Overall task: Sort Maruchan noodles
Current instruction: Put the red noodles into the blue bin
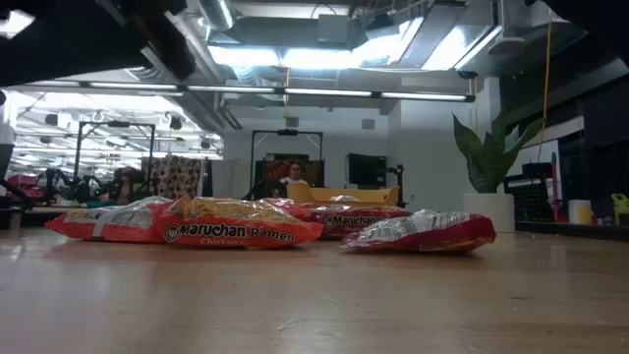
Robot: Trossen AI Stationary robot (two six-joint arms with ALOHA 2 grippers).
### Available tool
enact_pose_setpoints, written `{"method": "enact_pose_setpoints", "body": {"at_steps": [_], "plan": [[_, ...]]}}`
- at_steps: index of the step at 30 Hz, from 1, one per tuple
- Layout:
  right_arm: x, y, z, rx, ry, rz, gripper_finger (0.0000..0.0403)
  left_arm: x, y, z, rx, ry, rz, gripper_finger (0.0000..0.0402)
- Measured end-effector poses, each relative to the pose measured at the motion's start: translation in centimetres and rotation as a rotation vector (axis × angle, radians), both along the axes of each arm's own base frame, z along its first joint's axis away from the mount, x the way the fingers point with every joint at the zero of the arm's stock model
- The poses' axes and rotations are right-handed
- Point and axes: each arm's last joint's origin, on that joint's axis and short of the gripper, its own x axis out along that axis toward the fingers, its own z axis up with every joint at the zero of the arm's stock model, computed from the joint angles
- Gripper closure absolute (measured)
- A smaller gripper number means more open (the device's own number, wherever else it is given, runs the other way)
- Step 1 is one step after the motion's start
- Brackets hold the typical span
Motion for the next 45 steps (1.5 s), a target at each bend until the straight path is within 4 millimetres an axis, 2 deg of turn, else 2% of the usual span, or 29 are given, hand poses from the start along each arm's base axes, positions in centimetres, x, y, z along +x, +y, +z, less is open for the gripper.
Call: {"method": "enact_pose_setpoints", "body": {"at_steps": [2, 5, 9, 11, 14, 19, 26, 37, 45], "plan": [[0.2, 0.0, 0.3, -0.013, -0.034, 0.046, 0.0226, 0.1, -0.2, 1.8, -0.039, -0.034, 0.000, 0.0401], [0.5, -0.3, 0.8, -0.013, -0.074, 0.092, 0.0224, -0.7, -0.6, 5.2, -0.087, -0.090, 0.045, 0.0401], [1.1, -1.0, 0.8, 0.011, -0.101, 0.130, 0.0224, -3.1, -2.1, 9.3, -0.152, -0.244, 0.175, 0.0401], [1.3, -1.0, 0.7, 0.018, -0.125, 0.140, 0.0224, -4.3, -3.2, 10.0, -0.191, -0.275, 0.220, 0.0401], [1.5, -1.1, 0.4, 0.025, -0.139, 0.146, 0.0224, -5.7, -5.4, 9.1, -0.208, -0.231, 0.258, 0.0401], [1.7, -1.3, -0.5, 0.029, -0.118, 0.148, 0.0224, -6.9, -8.4, 6.6, -0.181, -0.152, 0.350, 0.0401], [1.6, -1.5, -0.6, 0.014, -0.103, 0.132, 0.0224, -6.8, -11.3, 3.5, -0.144, -0.049, 0.380, 0.0402], [1.1, -1.0, -1.0, 0.060, -0.030, 0.134, 0.0224, -6.4, -12.3, 1.6, -0.065, -0.049, 0.378, 0.0402], [1.3, -0.7, -2.7, 0.199, 0.044, 0.175, 0.0224, -6.2, -12.5, 0.3, -0.005, -0.086, 0.373, 0.0402]]}}
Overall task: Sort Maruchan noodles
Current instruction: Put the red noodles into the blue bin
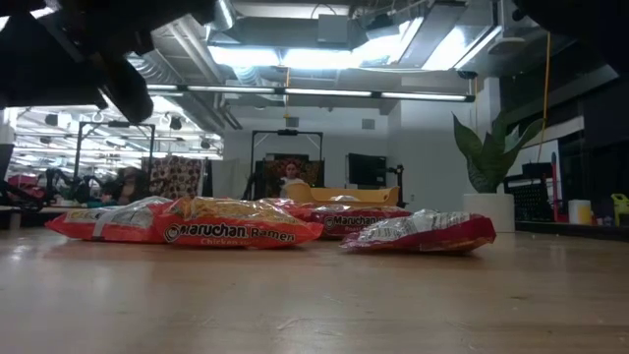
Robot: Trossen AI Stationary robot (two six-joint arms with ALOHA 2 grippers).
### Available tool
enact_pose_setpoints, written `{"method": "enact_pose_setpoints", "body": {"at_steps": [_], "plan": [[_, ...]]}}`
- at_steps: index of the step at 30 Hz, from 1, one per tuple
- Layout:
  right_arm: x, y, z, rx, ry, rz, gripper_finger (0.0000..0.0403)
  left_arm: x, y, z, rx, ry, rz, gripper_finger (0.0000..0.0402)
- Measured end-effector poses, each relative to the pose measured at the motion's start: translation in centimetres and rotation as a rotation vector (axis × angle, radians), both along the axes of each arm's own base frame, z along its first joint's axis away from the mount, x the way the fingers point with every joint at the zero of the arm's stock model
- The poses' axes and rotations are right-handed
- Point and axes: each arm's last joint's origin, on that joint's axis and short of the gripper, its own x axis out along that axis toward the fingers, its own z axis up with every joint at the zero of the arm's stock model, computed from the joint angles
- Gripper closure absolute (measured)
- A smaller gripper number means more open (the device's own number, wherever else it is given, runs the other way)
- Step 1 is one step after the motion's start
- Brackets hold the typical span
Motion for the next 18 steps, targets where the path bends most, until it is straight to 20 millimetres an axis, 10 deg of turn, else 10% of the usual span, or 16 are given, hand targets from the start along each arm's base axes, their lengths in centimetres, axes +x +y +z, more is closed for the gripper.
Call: {"method": "enact_pose_setpoints", "body": {"at_steps": [18], "plan": [[-1.0, -0.3, 1.9, -0.057, 0.032, 0.011, 0.0224, 0.3, 1.3, -5.6, -0.010, -0.104, 0.023, 0.0402]]}}
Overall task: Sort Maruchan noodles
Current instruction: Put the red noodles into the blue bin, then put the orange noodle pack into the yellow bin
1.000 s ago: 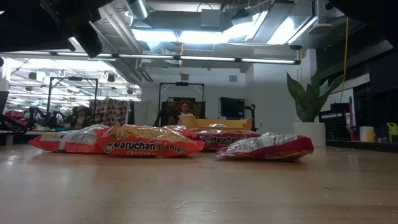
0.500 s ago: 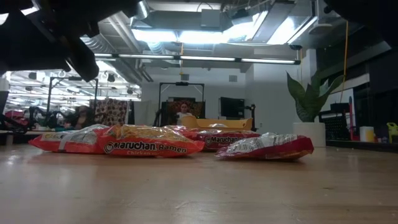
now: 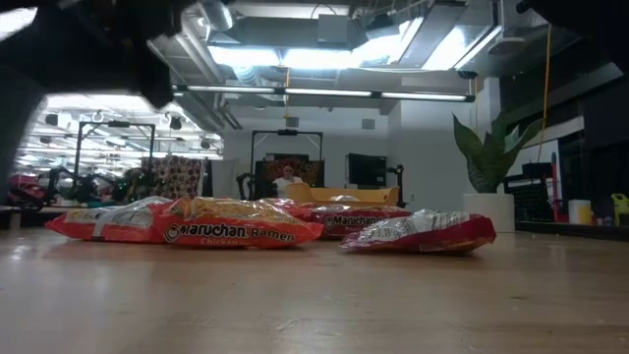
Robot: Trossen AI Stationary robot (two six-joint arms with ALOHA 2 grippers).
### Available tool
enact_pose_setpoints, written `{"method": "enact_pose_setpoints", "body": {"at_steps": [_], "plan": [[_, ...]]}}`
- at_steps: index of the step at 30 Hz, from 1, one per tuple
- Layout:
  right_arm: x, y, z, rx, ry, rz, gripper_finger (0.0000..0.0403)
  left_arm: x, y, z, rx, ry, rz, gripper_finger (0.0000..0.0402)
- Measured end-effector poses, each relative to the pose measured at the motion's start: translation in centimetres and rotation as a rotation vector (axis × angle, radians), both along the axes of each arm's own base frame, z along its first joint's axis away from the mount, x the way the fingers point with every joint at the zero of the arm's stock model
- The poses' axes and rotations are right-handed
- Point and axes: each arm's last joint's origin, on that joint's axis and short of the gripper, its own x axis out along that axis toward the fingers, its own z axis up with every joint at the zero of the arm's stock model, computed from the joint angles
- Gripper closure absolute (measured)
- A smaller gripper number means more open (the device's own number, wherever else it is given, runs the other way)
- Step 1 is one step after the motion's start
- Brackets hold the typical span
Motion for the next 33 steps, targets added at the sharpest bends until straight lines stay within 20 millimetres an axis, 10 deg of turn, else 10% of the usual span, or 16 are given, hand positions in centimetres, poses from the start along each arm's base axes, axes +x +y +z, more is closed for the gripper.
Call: {"method": "enact_pose_setpoints", "body": {"at_steps": [17, 33], "plan": [[0.3, -2.9, 1.8, -0.189, -0.053, -0.170, 0.0224, 1.1, -0.7, -2.1, -0.127, -0.077, -0.208, 0.0402], [1.0, -5.1, 1.8, -0.216, -0.056, -0.202, 0.0224, 4.5, 3.4, -0.4, 0.073, -0.069, -0.258, 0.0402]]}}
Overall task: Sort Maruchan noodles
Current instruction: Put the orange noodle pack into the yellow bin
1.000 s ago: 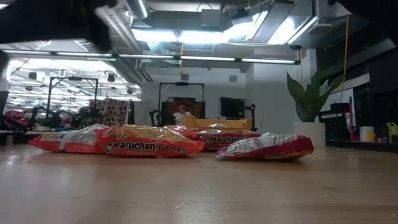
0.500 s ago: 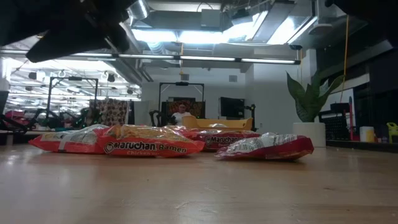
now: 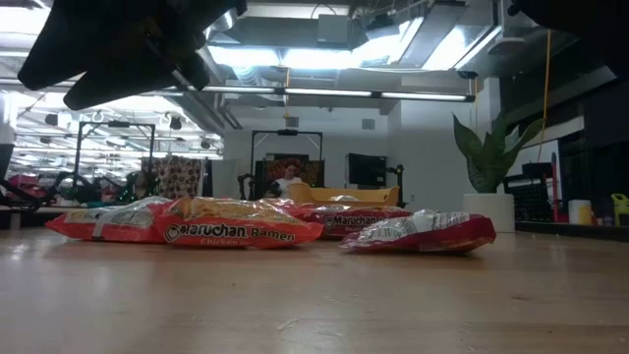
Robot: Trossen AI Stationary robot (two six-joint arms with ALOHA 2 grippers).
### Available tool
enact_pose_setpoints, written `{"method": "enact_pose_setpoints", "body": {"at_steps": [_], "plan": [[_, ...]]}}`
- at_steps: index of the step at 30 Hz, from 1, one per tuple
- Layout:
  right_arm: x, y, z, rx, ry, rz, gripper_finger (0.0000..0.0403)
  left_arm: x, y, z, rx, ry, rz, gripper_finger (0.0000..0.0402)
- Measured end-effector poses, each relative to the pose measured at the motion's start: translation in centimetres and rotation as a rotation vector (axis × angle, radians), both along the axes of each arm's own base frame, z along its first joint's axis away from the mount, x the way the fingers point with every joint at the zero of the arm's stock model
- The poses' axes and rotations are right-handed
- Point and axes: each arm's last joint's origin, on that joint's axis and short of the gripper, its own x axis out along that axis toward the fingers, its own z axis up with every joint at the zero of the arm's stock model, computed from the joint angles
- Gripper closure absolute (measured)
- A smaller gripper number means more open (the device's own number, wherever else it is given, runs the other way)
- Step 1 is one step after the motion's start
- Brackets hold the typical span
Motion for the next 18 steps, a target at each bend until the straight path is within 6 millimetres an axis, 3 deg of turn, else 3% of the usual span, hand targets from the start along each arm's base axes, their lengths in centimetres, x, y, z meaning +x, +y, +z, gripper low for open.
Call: {"method": "enact_pose_setpoints", "body": {"at_steps": [13, 18], "plan": [[-1.2, -0.4, 2.2, -0.014, 0.044, -0.003, 0.0224, 1.0, 2.6, -0.2, 0.129, 0.102, 0.075, 0.0402], [-1.7, -0.6, 3.1, -0.025, 0.053, -0.024, 0.0224, 1.4, 3.4, 1.6, 0.100, 0.037, 0.084, 0.0402]]}}
